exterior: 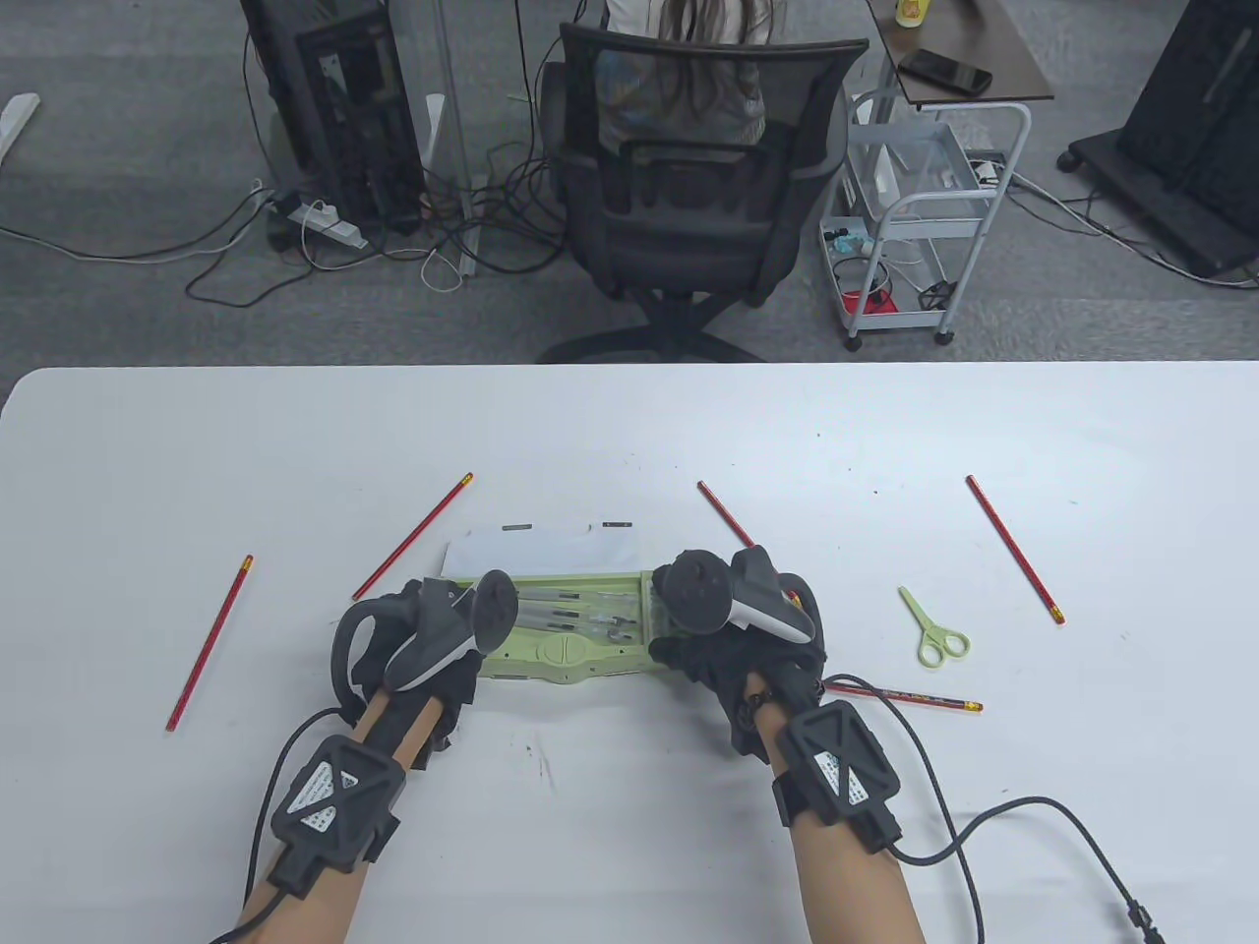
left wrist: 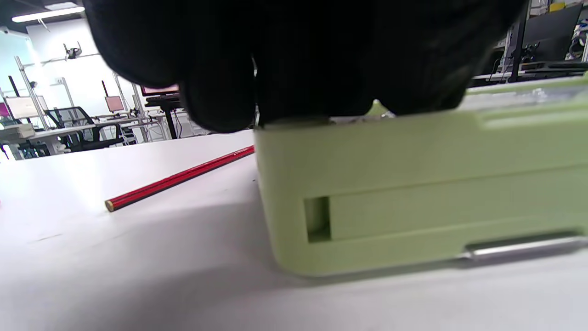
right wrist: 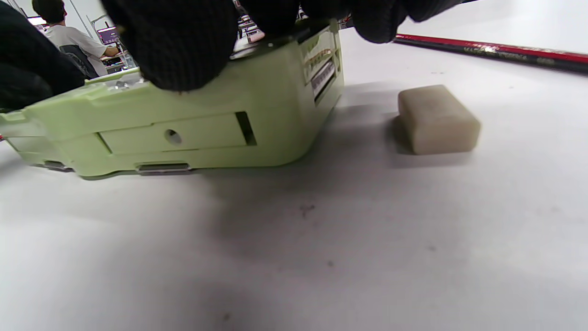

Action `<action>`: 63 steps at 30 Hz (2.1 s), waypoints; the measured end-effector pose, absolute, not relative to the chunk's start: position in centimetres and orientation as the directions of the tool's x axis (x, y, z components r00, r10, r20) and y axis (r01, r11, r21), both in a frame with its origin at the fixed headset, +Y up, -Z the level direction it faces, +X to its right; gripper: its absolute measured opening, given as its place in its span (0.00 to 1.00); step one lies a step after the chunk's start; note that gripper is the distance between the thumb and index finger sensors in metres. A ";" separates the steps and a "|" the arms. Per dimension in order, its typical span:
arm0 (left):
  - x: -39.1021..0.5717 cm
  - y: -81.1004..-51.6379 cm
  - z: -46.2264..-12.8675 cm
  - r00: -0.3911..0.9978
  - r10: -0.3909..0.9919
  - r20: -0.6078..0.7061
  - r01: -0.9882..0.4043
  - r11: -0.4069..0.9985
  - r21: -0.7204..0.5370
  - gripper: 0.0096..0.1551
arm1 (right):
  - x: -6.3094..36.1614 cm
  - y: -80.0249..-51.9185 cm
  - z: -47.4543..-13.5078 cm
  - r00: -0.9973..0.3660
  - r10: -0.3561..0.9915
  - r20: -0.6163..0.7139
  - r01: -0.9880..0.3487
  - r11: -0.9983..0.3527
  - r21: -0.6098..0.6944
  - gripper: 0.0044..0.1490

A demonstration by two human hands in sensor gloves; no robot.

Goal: Organize multifunction pencil case

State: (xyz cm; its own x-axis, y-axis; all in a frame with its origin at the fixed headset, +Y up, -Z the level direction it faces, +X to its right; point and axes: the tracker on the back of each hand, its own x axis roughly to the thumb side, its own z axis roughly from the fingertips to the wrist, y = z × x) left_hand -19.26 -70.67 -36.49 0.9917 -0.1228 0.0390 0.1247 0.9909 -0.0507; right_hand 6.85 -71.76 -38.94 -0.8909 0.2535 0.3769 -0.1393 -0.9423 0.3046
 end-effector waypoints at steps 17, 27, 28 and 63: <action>-27.7 -68.2 -41.1 0.916 0.284 -0.283 -0.351 0.910 -0.221 0.30 | 6.8 -71.7 -39.1 -0.886 0.260 0.383 -0.145 -0.942 0.303 0.51; -25.5 -70.6 -44.5 0.903 0.282 -0.325 -0.386 0.864 -0.322 0.32 | 6.8 -71.7 -39.1 -0.887 0.261 0.381 -0.145 -0.941 0.306 0.51; -25.1 -70.9 -44.9 0.901 0.285 -0.328 -0.392 0.857 -0.335 0.32 | 6.8 -71.7 -39.1 -0.887 0.260 0.381 -0.144 -0.941 0.306 0.51; -25.9 -69.2 -38.2 0.780 0.617 -0.109 -0.623 0.749 -0.226 0.53 | 7.0 -71.6 -39.1 -0.883 0.262 0.390 -0.160 -0.948 0.275 0.51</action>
State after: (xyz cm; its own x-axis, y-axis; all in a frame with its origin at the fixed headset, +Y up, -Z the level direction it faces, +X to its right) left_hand -25.86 -69.21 -38.18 0.7797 0.6166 -0.1088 -0.6235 0.7485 -0.2259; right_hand 7.05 -71.63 -39.14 -0.8829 0.2621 0.3895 -0.1601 -0.9480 0.2750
